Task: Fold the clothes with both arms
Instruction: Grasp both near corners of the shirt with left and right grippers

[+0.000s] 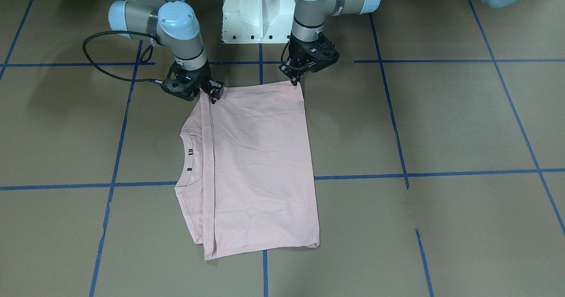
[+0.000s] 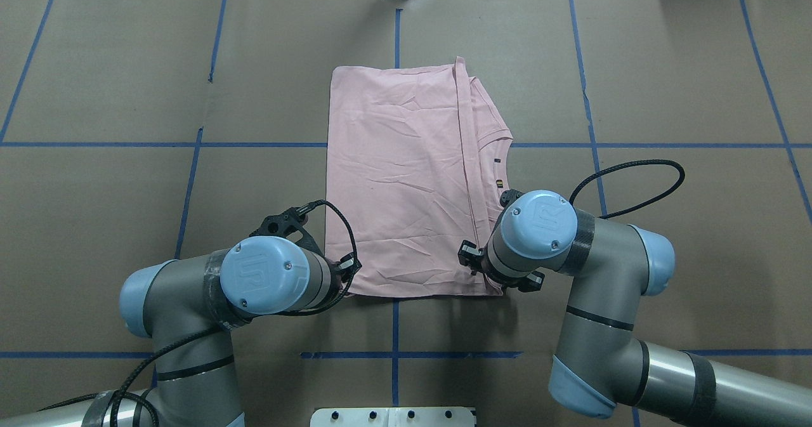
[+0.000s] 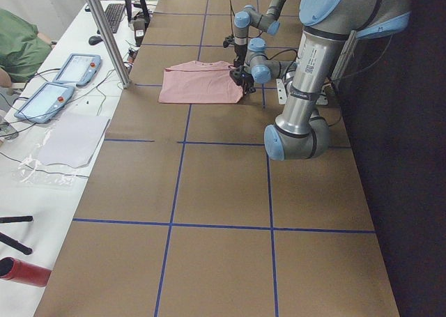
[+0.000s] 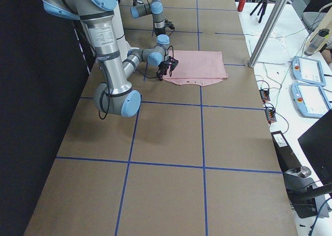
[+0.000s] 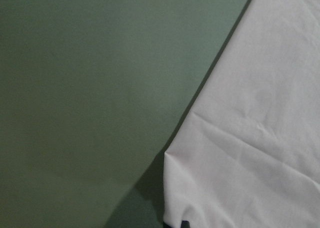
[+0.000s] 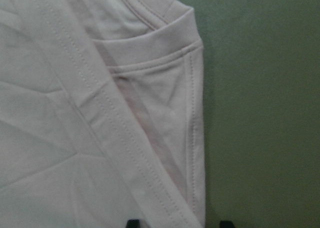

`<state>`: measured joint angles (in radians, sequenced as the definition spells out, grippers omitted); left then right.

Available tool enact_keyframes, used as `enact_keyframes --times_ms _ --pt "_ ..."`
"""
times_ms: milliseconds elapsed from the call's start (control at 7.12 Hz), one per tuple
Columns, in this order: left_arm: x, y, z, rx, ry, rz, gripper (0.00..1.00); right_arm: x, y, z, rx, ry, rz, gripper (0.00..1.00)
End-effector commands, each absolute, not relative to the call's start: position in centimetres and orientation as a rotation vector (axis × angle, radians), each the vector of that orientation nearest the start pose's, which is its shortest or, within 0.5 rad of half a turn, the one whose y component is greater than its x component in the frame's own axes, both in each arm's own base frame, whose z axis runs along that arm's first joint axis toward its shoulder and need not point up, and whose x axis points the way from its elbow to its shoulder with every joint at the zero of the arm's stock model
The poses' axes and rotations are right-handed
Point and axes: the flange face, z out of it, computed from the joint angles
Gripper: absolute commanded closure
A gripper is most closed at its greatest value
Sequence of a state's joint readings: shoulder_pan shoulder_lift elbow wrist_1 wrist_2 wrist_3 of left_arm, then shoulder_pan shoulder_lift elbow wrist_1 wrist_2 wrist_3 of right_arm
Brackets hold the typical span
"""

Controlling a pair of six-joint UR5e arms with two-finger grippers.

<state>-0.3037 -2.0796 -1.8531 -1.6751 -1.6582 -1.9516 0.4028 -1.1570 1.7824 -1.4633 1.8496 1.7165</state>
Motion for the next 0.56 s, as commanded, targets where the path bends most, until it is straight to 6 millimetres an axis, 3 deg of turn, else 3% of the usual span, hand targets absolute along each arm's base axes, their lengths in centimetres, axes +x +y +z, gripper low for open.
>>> enact_keyframes --times_ms 0,421 --pt "55.68 -30.51 23.87 -0.118 0.906 -0.598 1.00 -53.60 -34.41 32.24 -0.170 -0.768 0.420 1.00" --pt "55.68 -30.51 23.43 -0.118 0.914 -0.597 1.00 -53.33 -34.39 31.76 -0.171 -0.778 0.428 1.00"
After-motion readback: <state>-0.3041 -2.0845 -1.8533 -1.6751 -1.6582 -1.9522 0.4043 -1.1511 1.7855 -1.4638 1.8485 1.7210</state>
